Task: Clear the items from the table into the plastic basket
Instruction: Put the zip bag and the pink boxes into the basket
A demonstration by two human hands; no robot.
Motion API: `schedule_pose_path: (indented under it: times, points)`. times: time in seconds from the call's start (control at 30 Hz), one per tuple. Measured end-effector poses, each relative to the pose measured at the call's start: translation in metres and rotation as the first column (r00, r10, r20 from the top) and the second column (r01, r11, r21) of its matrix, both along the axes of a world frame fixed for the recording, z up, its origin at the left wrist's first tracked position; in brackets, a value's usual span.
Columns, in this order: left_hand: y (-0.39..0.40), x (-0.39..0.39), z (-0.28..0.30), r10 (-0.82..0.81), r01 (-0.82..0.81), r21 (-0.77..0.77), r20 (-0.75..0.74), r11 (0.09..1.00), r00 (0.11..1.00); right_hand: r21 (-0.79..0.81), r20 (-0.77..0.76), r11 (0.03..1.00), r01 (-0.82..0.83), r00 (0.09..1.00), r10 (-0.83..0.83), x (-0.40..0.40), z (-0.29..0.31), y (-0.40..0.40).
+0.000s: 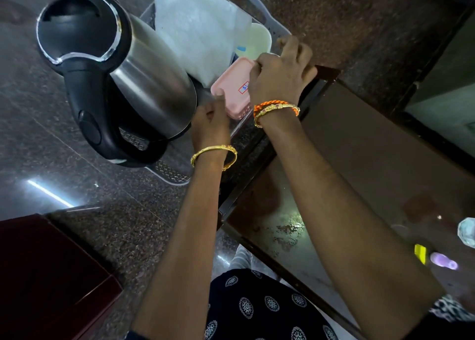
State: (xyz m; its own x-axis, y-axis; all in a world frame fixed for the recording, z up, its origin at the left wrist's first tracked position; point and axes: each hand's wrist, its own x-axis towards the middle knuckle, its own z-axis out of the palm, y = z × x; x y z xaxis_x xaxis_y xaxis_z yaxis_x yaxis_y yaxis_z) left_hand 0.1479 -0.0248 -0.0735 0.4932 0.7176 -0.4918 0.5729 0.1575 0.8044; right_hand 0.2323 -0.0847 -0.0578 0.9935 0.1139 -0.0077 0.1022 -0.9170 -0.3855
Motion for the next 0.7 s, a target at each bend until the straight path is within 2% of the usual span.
schedule_pose_path:
  times: [0.1,0.3,0.4,0.5,0.6,0.7]
  points:
    - [0.005,0.006,-0.002,-0.002,0.001,-0.015,-0.038,1.0,0.999,0.01,0.017,1.0,0.025,1.0,-0.025,0.001,-0.002,0.002]
    - [0.009,0.006,-0.002,0.048,-0.053,-0.169,-0.032,0.984,0.998,0.06,-0.013,0.995,0.078,0.997,-0.077,-0.001,-0.008,0.001]
    - [0.009,0.007,0.0,0.018,-0.025,-0.142,-0.051,0.99,0.999,0.154,-0.006,0.983,0.101,0.995,-0.101,-0.004,-0.008,-0.002]
    - [-0.001,0.003,0.006,-0.018,0.019,0.018,-0.046,1.0,0.999,0.423,0.085,0.894,0.148,0.976,-0.201,-0.015,-0.006,-0.011]
    - [-0.025,-0.008,0.014,-0.046,0.06,0.364,-0.045,0.929,0.998,0.615,0.167,0.765,0.192,0.916,-0.364,-0.032,-0.008,-0.034]
    - [-0.055,-0.019,0.021,-0.078,-0.05,0.593,0.189,0.804,0.979,0.695,0.159,0.68,0.236,0.871,-0.465,-0.057,-0.019,-0.065]
